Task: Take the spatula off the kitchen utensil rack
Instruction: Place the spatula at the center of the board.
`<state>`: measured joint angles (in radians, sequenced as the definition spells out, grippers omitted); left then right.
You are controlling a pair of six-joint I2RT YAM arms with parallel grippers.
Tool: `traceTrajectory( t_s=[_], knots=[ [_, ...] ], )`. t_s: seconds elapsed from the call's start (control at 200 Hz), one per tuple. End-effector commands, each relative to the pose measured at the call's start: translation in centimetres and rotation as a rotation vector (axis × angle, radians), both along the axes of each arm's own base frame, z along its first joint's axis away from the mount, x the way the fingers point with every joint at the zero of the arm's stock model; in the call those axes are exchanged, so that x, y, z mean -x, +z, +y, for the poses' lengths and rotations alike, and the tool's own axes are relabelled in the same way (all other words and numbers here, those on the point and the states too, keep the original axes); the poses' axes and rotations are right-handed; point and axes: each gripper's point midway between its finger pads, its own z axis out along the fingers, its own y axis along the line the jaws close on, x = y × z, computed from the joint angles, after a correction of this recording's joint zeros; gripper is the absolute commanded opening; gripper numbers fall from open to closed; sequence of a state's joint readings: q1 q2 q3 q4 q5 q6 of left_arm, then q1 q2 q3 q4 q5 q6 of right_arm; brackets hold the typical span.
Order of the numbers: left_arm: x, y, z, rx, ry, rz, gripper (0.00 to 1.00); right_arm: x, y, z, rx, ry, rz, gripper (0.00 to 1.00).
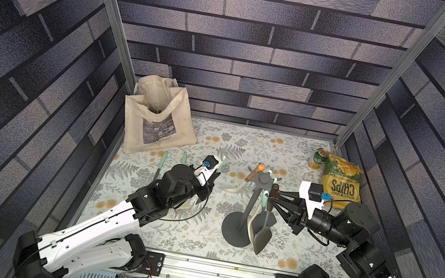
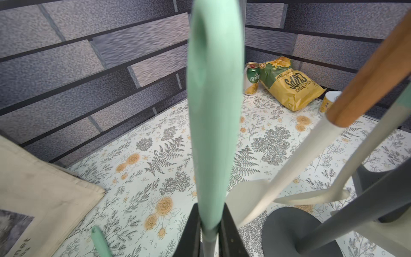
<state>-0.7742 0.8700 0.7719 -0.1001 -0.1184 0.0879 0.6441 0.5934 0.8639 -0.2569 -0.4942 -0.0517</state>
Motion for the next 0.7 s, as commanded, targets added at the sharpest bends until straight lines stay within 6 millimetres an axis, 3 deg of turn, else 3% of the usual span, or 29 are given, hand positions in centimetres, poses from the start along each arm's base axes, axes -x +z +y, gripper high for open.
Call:
traceTrajectory(
  t_s=[0.0, 0.16, 0.215, 0.285, 0.526, 0.691],
  knots=[
    [-1.0, -0.3, 4.8, -0.009, 0.200, 0.051, 0.00, -0.1, -3.9, -0.3, 0.111, -0.021, 0.112, 0.21],
    [-0.4, 4.1, 9.1, 0.059, 0.292, 0.160, 0.00, -0.2, -3.7, 0.0, 0.102, -0.011, 0.118, 0.21],
    [0.1, 5.1, 9.7, 0.050, 0.294, 0.219, 0.00, -0.4, -3.8, 0.0, 0.100, -0.017, 0.117, 0.21],
    [0.4, 5.0, 10.1, 0.007, 0.307, 0.295, 0.00, -0.5, -3.9, 0.0, 0.103, -0.022, 0.120, 0.21],
    [0.0, 1.8, 9.9, -0.057, 0.363, 0.510, 0.00, -0.5, -3.6, -0.1, 0.119, -0.025, 0.131, 0.21],
    [-1.0, 1.9, 9.2, -0.051, 0.370, 0.587, 0.00, -0.7, -4.4, 0.2, 0.133, -0.017, 0.154, 0.21]
  ],
)
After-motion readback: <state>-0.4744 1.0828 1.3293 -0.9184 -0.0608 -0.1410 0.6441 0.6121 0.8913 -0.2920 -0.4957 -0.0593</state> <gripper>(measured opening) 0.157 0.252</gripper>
